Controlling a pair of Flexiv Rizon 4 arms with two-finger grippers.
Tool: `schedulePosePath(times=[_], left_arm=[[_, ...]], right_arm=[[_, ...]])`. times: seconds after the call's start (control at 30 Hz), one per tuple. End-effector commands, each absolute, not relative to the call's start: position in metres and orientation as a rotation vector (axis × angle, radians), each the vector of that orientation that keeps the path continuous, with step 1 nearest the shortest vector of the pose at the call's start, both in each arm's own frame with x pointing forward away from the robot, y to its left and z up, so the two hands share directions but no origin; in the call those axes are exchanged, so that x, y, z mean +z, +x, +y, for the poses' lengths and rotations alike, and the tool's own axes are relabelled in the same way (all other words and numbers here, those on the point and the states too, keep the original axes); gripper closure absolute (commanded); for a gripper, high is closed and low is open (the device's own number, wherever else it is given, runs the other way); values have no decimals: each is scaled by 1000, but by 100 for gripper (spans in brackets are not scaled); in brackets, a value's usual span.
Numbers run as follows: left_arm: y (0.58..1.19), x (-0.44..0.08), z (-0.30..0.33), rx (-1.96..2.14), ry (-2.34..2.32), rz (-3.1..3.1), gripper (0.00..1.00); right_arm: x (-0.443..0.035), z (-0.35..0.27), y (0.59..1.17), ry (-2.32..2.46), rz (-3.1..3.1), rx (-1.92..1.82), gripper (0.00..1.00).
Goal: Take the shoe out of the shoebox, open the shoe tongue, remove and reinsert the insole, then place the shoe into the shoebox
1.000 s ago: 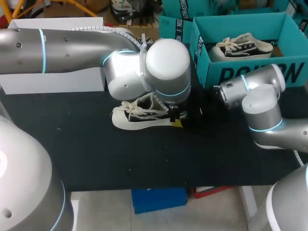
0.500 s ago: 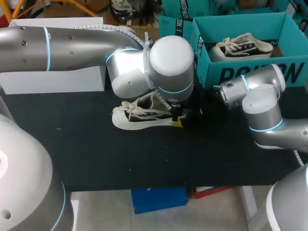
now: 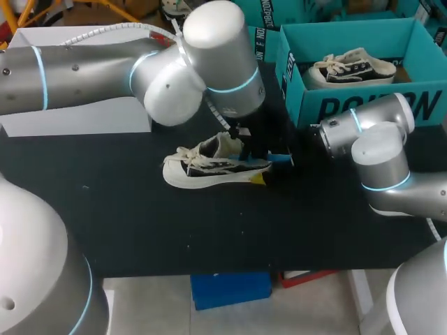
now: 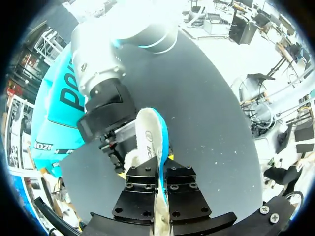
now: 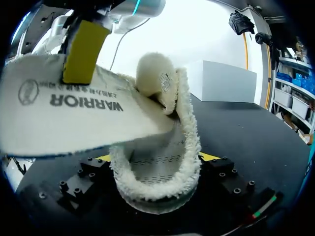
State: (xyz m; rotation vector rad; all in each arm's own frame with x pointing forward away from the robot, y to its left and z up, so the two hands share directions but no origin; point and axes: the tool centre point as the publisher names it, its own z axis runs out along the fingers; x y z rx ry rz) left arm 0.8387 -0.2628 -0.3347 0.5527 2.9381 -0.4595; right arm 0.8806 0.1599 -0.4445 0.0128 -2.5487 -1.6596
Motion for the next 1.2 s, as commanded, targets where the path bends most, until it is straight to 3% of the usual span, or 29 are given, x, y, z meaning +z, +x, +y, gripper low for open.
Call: schedulePosePath(times=[0.03, 0.7, 1.2], left_arm=[[828, -302, -247, -686, 602, 2937, 100], [790, -220, -250, -1688, 626, 2845, 100], [762, -161, -254, -1893, 504, 2662, 100]], right_arm=[[-448, 160, 881, 12, -2549, -1656, 100], [-448, 160, 881, 12, -2549, -1656, 100], [-448, 160, 881, 12, -2549, -1656, 100]])
